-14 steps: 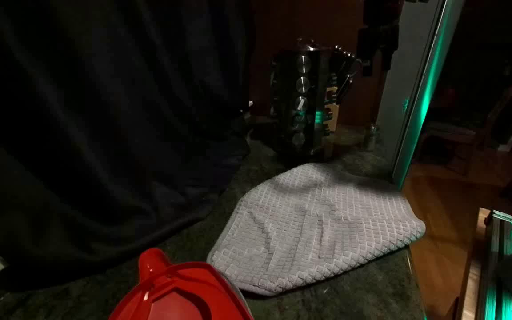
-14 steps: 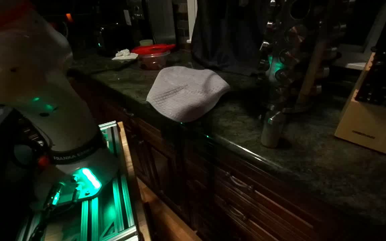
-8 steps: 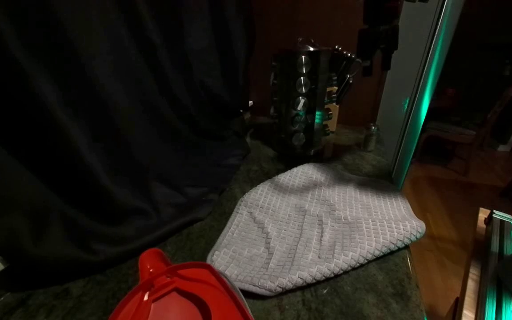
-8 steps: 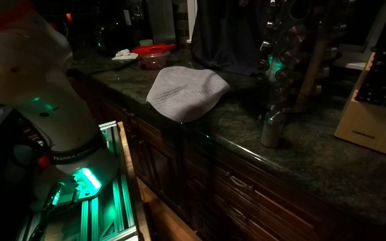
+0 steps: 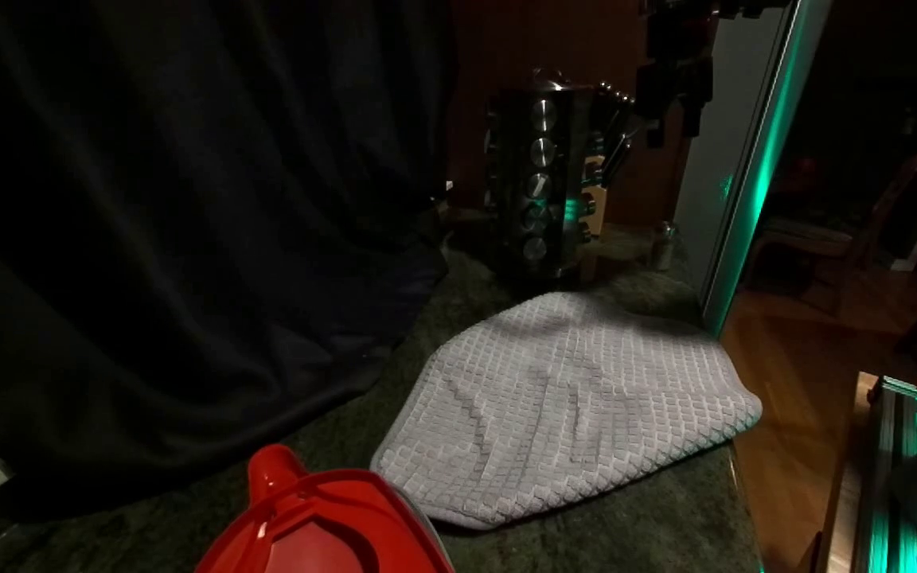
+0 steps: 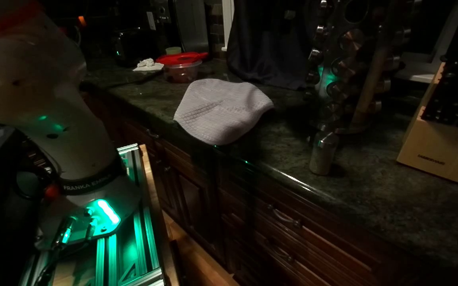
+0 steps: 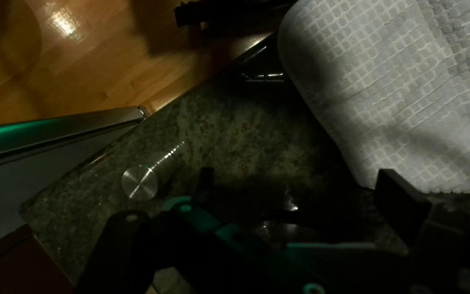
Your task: Remove one container from the seasoning rack and put it on the counter
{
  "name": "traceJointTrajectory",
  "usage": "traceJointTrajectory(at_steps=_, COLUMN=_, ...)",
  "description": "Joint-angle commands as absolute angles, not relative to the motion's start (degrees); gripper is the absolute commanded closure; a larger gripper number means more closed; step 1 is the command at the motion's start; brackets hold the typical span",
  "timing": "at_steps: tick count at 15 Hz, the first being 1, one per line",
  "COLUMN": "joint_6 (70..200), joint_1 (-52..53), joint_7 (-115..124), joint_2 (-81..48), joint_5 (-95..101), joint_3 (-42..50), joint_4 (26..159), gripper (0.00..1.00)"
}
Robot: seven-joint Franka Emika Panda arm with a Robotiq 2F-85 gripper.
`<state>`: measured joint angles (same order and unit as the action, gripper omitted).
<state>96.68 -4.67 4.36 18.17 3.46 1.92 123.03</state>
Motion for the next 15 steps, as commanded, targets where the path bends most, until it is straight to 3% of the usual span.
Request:
traceJointTrajectory(at_steps=1, joint_6=97.25, joint_1=-5.77, joint_7=8.27, joint_2=14.29, joint_5=0.55, joint_3=3.89, joint_4=122.74, gripper=0.0)
traceJointTrajectory(at_steps=15, joint_6=102.55, joint_1=-11.4, joint_7=21.69, joint_2=5.18, joint_5=-23.3, joint_3=10.98, joint_4=125.9, gripper=0.0)
